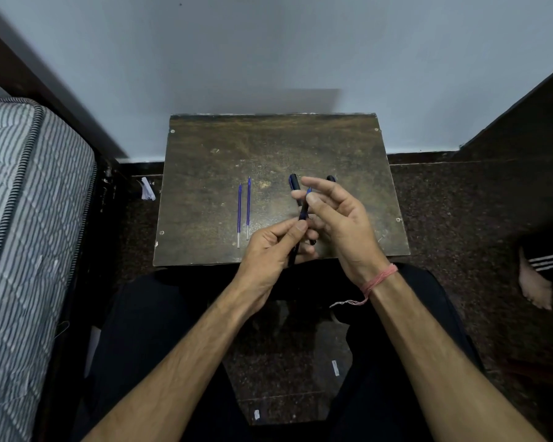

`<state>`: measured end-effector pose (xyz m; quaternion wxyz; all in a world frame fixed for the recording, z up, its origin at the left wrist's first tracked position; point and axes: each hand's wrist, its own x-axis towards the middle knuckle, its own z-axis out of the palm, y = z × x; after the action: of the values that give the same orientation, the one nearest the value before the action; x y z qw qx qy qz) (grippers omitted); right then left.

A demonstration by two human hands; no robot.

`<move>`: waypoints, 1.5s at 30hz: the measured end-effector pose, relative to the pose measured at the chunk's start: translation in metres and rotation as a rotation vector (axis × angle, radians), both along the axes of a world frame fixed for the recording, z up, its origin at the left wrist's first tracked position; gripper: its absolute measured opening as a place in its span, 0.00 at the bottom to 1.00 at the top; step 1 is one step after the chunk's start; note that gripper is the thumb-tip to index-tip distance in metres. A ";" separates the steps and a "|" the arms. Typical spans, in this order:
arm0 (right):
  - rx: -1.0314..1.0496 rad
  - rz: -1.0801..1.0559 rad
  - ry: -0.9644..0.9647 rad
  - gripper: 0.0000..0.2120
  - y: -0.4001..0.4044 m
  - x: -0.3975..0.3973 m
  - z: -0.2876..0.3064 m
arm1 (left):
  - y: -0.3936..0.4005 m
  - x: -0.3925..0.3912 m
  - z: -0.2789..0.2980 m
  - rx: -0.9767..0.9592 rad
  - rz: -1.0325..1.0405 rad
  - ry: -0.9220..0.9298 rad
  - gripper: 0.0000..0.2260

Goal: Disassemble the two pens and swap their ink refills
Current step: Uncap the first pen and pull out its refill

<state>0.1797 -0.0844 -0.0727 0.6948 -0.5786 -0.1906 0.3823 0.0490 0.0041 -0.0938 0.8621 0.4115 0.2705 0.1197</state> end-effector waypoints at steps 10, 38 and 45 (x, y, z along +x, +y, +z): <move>0.041 -0.042 0.023 0.12 -0.004 0.002 0.001 | 0.005 0.001 -0.002 0.071 -0.030 0.043 0.09; -0.037 -0.467 0.129 0.11 -0.026 0.038 0.005 | 0.014 -0.006 -0.004 0.134 0.008 0.112 0.11; -0.690 -0.328 -0.470 0.09 -0.030 0.035 -0.014 | 0.013 -0.004 -0.002 0.111 0.028 0.117 0.11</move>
<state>0.2144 -0.1142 -0.0864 0.4503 -0.8702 -0.1103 0.1666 0.0446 0.0173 -0.0956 0.8191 0.4610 0.3189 0.1221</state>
